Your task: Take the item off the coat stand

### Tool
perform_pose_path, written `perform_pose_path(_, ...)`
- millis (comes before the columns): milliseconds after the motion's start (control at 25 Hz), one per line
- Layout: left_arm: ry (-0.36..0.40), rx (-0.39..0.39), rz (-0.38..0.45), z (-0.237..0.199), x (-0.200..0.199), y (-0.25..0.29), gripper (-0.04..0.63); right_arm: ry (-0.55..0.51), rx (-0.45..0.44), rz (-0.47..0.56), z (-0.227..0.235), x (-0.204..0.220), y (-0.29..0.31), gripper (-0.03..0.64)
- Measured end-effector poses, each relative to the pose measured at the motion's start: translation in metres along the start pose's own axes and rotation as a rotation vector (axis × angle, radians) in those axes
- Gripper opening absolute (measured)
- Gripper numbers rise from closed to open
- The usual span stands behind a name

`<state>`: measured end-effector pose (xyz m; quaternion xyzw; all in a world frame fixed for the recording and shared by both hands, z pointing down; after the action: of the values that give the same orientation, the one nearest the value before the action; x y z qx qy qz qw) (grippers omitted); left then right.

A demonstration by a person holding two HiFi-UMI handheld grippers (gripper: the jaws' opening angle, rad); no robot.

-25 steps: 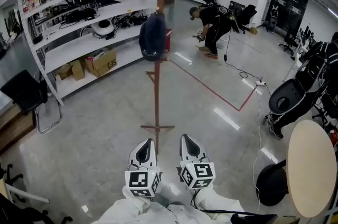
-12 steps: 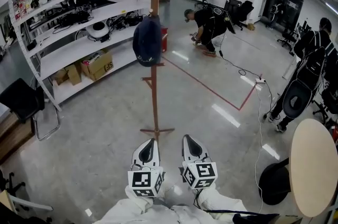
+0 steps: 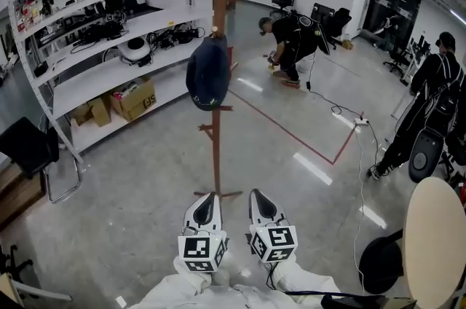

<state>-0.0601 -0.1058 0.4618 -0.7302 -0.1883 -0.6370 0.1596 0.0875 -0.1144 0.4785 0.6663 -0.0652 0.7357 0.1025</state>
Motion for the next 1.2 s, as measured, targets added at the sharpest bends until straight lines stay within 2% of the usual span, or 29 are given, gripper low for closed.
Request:
perform_pose_path(480, 0.011, 0.043, 0.02, -0.037, -0.009, 0.066, -0.014, -0.03, 0.007, 0.035, 0.003, -0.013, 0.074, 0.011)
perform_pose_path(960, -0.005, 0.043, 0.031, -0.048, -0.009, 0.091, -0.014, -0.035, 0.012, 0.015, 0.01, -0.01, 0.1, 0.011)
perform_pose_path(1200, -0.014, 0.015, 0.016, -0.049, -0.005, 0.1, -0.014, -0.034, -0.014, 0.013, 0.014, -0.012, 0.108, 0.011)
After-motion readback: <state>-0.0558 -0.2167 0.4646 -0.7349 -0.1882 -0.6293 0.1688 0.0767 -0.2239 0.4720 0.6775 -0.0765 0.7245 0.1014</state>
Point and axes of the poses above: the fingertips, and each gripper's own axes: y forward along the fingers, z to its right, x out of its underside, the point moved 5 cm from there along -y, backward along the fingers, and after that the axes turned 4 degrees about x, right-handed, at the moved point
